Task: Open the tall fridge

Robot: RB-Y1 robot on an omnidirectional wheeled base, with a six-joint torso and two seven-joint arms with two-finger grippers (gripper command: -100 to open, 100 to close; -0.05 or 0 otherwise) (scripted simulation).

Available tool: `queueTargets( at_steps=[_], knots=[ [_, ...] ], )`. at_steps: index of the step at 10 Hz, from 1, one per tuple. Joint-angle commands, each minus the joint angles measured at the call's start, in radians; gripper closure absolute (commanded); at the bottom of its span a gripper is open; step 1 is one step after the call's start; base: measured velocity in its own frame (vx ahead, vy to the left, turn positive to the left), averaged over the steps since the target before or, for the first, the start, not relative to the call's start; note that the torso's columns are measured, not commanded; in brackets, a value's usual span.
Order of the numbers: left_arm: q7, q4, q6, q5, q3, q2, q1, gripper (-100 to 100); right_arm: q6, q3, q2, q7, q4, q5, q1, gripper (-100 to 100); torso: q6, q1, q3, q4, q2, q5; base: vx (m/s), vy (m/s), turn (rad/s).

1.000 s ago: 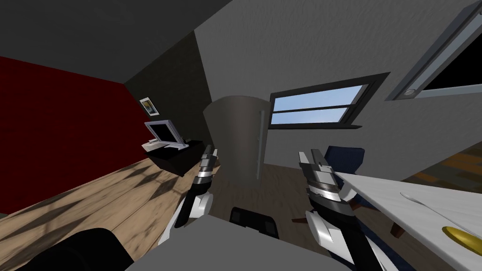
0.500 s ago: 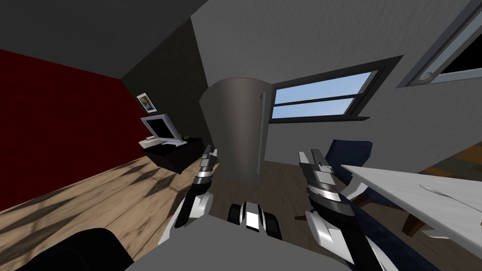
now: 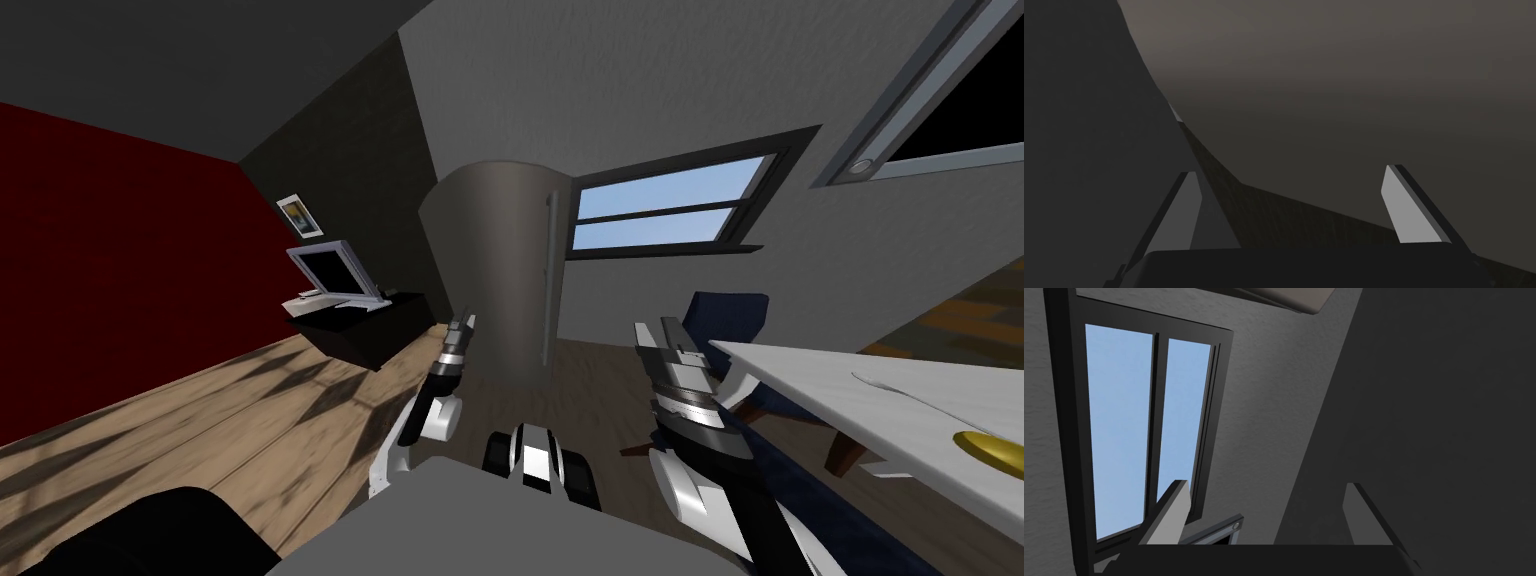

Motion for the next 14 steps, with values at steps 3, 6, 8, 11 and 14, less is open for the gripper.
queueTargets(
  at_steps=[3, 6, 8, 11, 14],
  knots=[
    [0.013, 0.104, 0.08, -0.026, -0.026, 0.042, -0.122, -100, 0.0, 0.0, 0.0, 0.0, 0.0, 0.0, 0.0, 0, 0.0, 0.001, -0.001, 0.0, -0.001, 0.0, -0.028, -0.016, -0.04],
    [0.016, 0.135, 0.107, -0.035, -0.036, 0.051, -0.181, -100, 0.0, 0.0, 0.0, 0.0, 0.0, 0.0, 0.0, 0, 0.0, 0.0, 0.0, 0.0, 0.0, 0.0, -0.027, -0.017, -0.033],
    [0.019, 0.168, 0.134, -0.045, -0.046, 0.06, -0.227, -100, 0.0, 0.0, 0.0, 0.0, 0.0, 0.0, 0.0, 0, 0.0, 0.0, 0.0, 0.0, 0.0, 0.0, -0.027, -0.018, -0.039],
    [0.025, 0.24, 0.194, -0.066, -0.068, 0.078, -0.316, -100, 0.0, 0.0, 0.0, 0.0, 0.0, 0.0, 0.0, 0, 0.0, 0.001, 0.0, 0.0, 0.0, 0.0, -0.031, -0.017, -0.045],
    [0.028, 0.278, 0.225, -0.077, -0.08, 0.086, -0.376, -100, 0.0, 0.0, 0.0, 0.0, 0.0, 0.0, 0.0, 0, 0.0, 0.0, 0.0, 0.0, 0.0, 0.0, -0.03, -0.018, -0.038]
  ],
)
